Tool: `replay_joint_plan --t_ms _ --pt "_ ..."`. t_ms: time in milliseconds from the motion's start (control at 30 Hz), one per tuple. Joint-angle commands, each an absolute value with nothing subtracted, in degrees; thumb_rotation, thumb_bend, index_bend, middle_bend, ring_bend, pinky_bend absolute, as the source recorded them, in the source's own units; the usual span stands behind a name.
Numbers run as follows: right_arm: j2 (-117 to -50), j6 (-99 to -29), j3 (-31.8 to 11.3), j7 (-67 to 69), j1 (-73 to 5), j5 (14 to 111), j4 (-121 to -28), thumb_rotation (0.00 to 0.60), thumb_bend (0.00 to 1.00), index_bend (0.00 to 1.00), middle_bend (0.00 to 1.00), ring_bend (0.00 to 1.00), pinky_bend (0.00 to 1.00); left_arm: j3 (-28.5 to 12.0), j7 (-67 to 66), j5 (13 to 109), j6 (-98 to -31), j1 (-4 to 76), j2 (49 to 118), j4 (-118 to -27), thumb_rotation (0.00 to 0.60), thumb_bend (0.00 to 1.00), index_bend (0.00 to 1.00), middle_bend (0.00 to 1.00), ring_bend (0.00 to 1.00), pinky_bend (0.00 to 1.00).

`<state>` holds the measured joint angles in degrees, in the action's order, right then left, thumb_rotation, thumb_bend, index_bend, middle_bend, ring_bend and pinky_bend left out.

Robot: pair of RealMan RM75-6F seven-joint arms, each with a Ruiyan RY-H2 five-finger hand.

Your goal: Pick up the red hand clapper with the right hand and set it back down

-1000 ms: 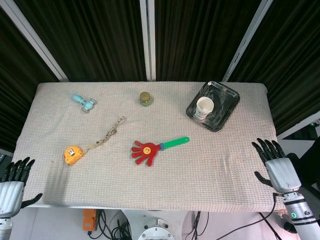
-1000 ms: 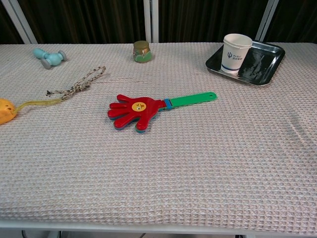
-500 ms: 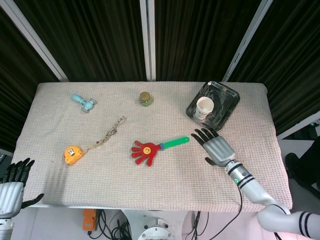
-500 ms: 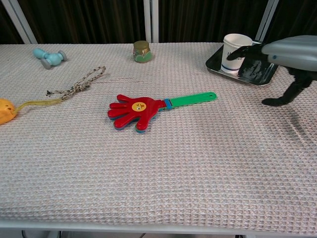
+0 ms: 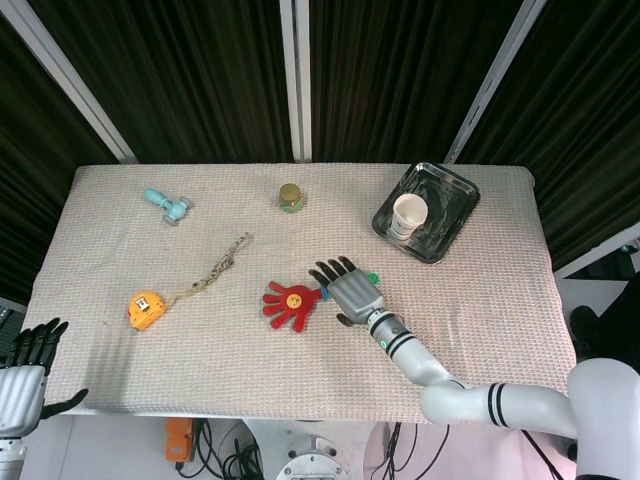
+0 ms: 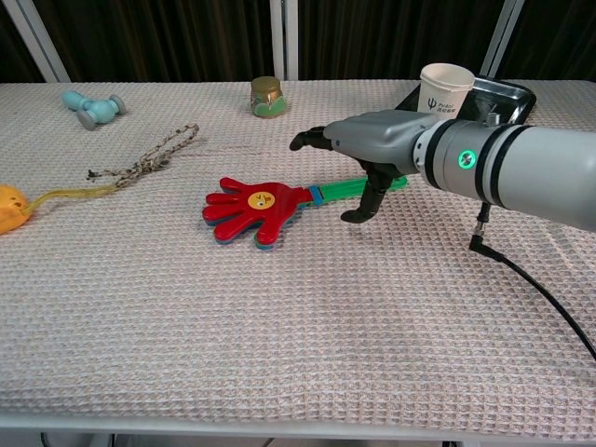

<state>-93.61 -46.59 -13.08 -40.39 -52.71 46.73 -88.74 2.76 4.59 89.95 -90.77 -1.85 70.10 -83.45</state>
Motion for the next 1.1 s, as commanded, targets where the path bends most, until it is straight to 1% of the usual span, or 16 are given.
replay_joint_plan --t_ms 33,133,267,333,633,767,1100 --pt "-95.32 -47.48 -13.24 -41.13 -54.46 44.55 -87.07 0.6 0.21 0.03 0.01 0.0 0.0 2.76 4.72 90.06 -90.65 -1.82 70.09 -83.37 0.6 0.02 0.04 0.03 0.0 0.01" --pt "-96.6 -47.5 -13.31 -40.84 -55.74 43.17 -85.49 0.6 0.22 0.08 0.02 0.0 0.0 2.69 4.8 90.19 -90.77 -1.87 70.03 -83.38 0.6 0.03 0.04 0.03 0.0 0.01" --pt "-97.97 -48.0 -13.09 -40.73 -56.96 42.6 -83.51 0.6 0.22 0.2 0.03 0.0 0.0 2.61 4.83 90.15 -90.79 -1.97 69.91 -83.39 0.6 0.03 0.04 0.03 0.0 0.01" --pt "-98.76 -48.35 -12.93 -40.63 -57.47 42.18 -82.47 0.6 0.22 0.22 0.03 0.0 0.0 2.61 5.01 90.1 -90.78 -2.05 69.83 -83.36 0.6 0.02 0.05 0.03 0.0 0.01" --pt "-101.65 -49.72 -12.22 -39.85 -58.77 41.58 -79.16 0.6 0.24 0.24 0.04 0.0 0.0 2.55 5.47 90.23 -91.27 -2.5 69.71 -83.15 0.6 0.03 0.05 0.03 0.0 0.01" --pt "-103.07 -49.87 -11.88 -39.46 -59.22 41.93 -77.48 0.6 0.27 0.26 0.04 0.0 0.0 2.33 5.69 89.78 -91.27 -2.68 69.48 -83.25 0.6 0.03 0.05 0.03 0.0 0.01" --pt "-105.77 -51.01 -12.03 -38.76 -59.73 42.13 -74.72 0.6 0.28 0.34 0.06 0.0 0.0 2.06 6.52 89.55 -91.85 -3.23 69.14 -83.22 0.6 0.02 0.05 0.03 0.0 0.01"
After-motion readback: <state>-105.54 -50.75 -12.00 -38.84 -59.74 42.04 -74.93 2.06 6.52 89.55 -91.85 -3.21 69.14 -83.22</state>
